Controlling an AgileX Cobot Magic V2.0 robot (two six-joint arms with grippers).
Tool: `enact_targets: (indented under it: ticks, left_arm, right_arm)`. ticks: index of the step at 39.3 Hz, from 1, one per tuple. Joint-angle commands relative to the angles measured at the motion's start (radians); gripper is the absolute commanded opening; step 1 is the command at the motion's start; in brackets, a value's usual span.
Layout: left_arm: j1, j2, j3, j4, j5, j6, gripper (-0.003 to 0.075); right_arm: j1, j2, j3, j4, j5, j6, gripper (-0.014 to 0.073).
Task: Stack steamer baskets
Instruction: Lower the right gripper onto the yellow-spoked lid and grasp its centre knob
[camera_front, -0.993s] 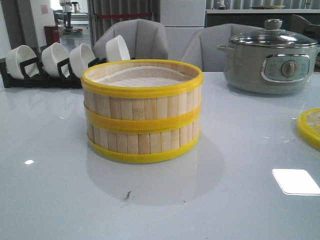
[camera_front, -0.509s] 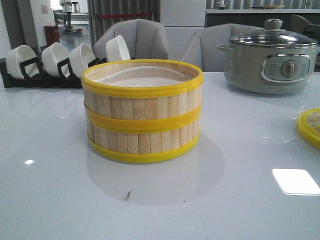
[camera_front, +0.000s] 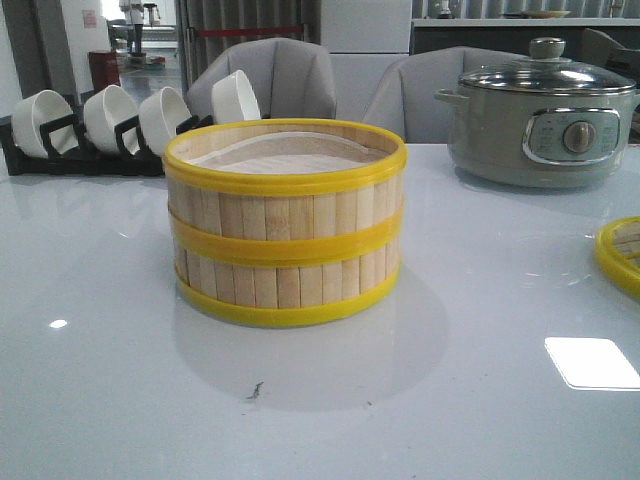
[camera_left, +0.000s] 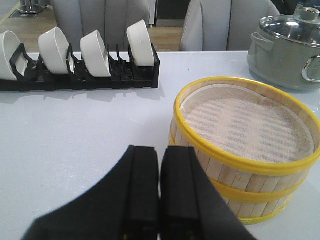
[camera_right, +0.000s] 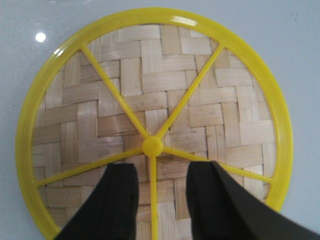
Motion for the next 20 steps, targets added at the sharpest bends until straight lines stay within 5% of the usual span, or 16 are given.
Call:
enact_targets:
  ticks: [1, 20]
  left_arm:
    - [0.001, -0.005, -0.03, -0.01, -0.088, 0.0, 0.009]
    - [0.001, -0.005, -0.03, -0.01, -0.088, 0.0, 0.009]
  right_arm:
    - [-0.006, -0.015, -0.047, -0.016, -0.032, -0.006, 0.0359]
    - [-0.006, 0.069, -0.047, -0.016, -0.087, -0.007, 0.0359]
